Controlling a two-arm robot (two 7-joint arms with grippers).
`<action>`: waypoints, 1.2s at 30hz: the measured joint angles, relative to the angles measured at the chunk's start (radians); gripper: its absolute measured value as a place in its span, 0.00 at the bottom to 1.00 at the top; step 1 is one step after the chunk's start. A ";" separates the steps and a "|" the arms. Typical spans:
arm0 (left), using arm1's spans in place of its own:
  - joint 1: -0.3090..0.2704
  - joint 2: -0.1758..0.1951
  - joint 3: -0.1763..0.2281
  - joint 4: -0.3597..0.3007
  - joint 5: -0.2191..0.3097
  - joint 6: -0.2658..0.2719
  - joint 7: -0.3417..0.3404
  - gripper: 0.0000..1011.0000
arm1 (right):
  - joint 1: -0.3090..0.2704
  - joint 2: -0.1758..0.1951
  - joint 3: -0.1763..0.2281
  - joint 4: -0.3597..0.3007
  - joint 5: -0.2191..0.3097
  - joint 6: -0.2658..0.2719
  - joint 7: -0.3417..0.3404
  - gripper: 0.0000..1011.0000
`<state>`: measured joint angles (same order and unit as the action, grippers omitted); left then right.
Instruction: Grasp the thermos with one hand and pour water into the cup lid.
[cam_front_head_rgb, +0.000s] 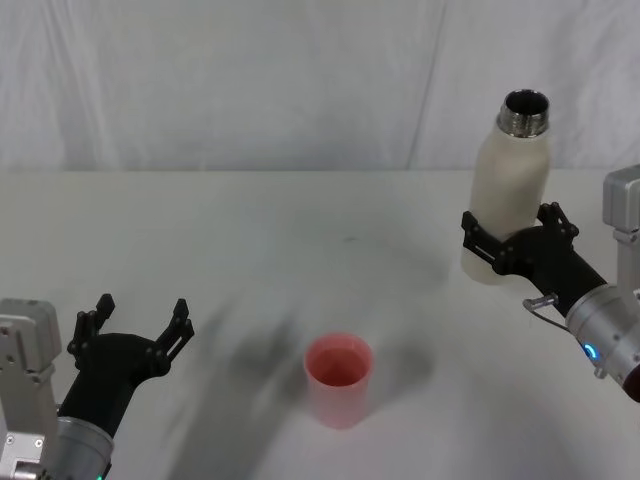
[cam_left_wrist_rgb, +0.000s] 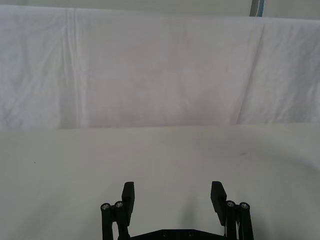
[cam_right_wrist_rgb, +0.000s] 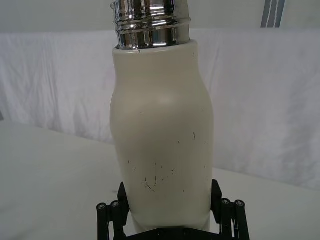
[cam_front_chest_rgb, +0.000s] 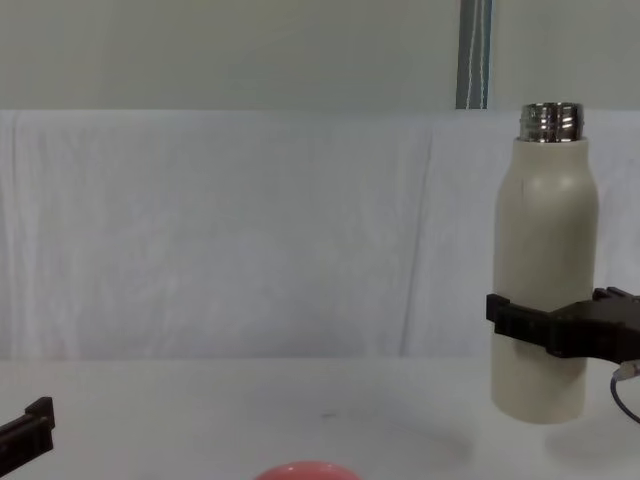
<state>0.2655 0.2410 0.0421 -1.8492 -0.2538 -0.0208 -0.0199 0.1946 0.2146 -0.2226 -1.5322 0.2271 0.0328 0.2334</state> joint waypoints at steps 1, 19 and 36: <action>0.000 0.000 0.000 0.000 0.000 0.000 0.000 0.99 | -0.002 0.002 0.000 -0.004 -0.001 0.001 0.000 0.95; 0.000 0.000 0.000 0.000 0.000 0.000 0.000 0.99 | -0.052 0.051 0.004 -0.097 -0.065 0.002 -0.007 0.95; 0.000 0.000 0.000 0.000 0.000 0.000 0.000 0.99 | -0.117 0.096 -0.002 -0.177 -0.182 0.004 -0.013 0.95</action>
<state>0.2655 0.2409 0.0422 -1.8492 -0.2538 -0.0208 -0.0199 0.0778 0.3102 -0.2244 -1.7096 0.0453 0.0368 0.2203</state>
